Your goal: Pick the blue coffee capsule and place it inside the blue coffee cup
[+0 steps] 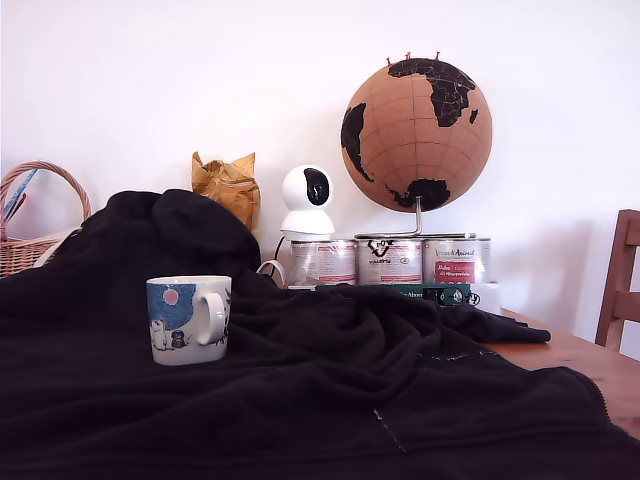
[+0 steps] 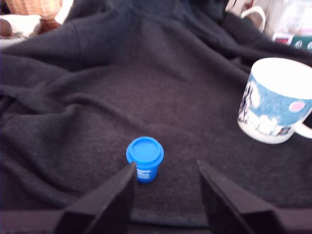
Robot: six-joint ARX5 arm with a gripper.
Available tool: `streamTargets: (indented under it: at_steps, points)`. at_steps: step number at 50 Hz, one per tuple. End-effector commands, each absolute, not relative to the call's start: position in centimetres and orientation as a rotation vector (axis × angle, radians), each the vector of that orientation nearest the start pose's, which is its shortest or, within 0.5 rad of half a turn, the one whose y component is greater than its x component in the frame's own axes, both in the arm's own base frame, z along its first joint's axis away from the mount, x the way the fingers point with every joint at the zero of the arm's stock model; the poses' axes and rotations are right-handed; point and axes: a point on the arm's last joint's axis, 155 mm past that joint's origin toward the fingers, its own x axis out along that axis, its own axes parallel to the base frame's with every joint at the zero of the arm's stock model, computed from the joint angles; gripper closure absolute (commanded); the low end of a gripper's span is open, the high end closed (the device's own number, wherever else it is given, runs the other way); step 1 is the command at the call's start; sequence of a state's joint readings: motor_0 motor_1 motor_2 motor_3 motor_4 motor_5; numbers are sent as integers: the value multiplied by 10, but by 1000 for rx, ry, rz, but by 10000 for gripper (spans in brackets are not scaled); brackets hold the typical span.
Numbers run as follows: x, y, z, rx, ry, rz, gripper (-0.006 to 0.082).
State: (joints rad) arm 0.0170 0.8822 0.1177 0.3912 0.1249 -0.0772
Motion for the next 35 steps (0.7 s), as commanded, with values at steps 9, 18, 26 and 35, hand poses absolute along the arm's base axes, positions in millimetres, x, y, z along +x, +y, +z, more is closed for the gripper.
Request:
streamTargets:
  at_steps: [9,18,26,35]
  points:
    - [312,-12,63,-43,423,-75,67]
    - [320,-11,51,-42,429,-71,67]
    - [328,-10,40,-41,443,-63,67]
    - [342,-6,29,-20,458,-51,67]
